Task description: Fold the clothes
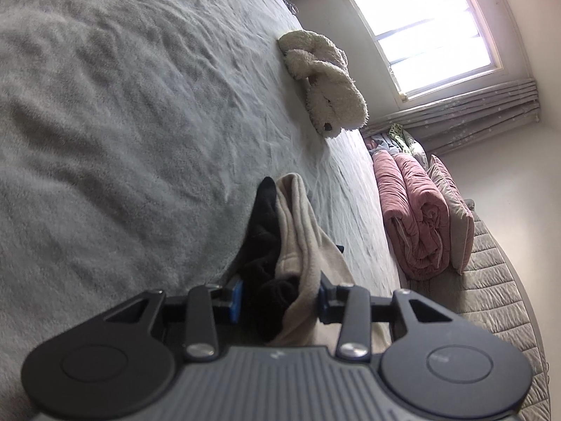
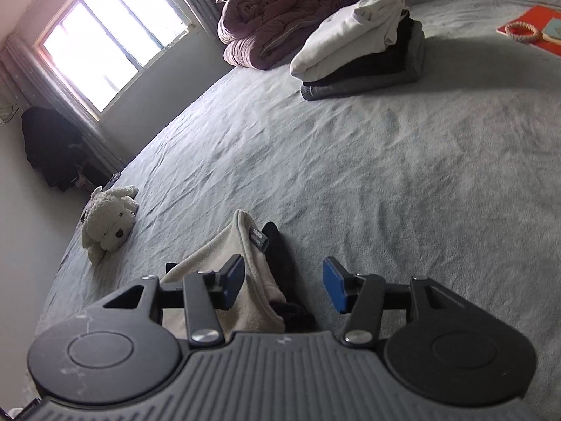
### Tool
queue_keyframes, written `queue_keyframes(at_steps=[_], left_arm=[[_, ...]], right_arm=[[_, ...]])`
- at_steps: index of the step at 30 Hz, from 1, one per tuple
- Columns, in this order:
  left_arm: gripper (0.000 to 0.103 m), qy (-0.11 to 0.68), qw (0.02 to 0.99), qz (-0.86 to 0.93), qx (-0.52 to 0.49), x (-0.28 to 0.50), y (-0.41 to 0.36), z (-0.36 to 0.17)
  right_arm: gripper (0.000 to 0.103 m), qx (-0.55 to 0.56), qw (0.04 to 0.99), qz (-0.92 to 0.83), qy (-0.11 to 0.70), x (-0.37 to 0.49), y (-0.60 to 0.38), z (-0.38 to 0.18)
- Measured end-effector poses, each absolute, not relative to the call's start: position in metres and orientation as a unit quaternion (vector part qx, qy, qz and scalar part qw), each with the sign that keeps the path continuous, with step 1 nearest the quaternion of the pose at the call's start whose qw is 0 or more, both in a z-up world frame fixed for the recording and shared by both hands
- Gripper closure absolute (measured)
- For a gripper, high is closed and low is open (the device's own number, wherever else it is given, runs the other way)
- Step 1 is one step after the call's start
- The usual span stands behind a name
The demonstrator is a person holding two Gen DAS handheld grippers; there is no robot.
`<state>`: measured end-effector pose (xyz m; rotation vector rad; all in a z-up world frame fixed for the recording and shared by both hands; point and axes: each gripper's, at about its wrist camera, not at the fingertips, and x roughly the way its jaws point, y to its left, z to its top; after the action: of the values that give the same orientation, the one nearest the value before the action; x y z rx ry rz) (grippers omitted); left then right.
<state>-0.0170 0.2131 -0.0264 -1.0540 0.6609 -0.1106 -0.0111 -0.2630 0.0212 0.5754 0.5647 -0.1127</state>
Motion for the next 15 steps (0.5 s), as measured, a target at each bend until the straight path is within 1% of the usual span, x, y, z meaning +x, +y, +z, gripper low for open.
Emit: queue_keyframes(at_steps=[4, 7, 12, 15], left_arm=[[0.071, 0.303, 0.818, -0.042, -0.487, -0.020, 0.212, -0.026], [0.071, 0.299, 0.822, -0.043, -0.483, -0.021, 0.213, -0.026], [0.072, 0.293, 0.827, -0.047, -0.478, -0.023, 0.214, -0.028], [0.071, 0.292, 0.826, -0.052, -0.480, -0.024, 0.215, -0.029]], right_arm=[[0.049, 0.162, 0.958, -0.043, 0.234, -0.009, -0.226, 0.033], [0.049, 0.087, 0.973, -0.013, 0.213, -0.004, -0.195, 0.037], [0.055, 0.010, 0.978, 0.043, 0.205, 0.008, -0.144, 0.033], [0.059, -0.016, 0.975, 0.068, 0.211, 0.016, -0.120, 0.029]])
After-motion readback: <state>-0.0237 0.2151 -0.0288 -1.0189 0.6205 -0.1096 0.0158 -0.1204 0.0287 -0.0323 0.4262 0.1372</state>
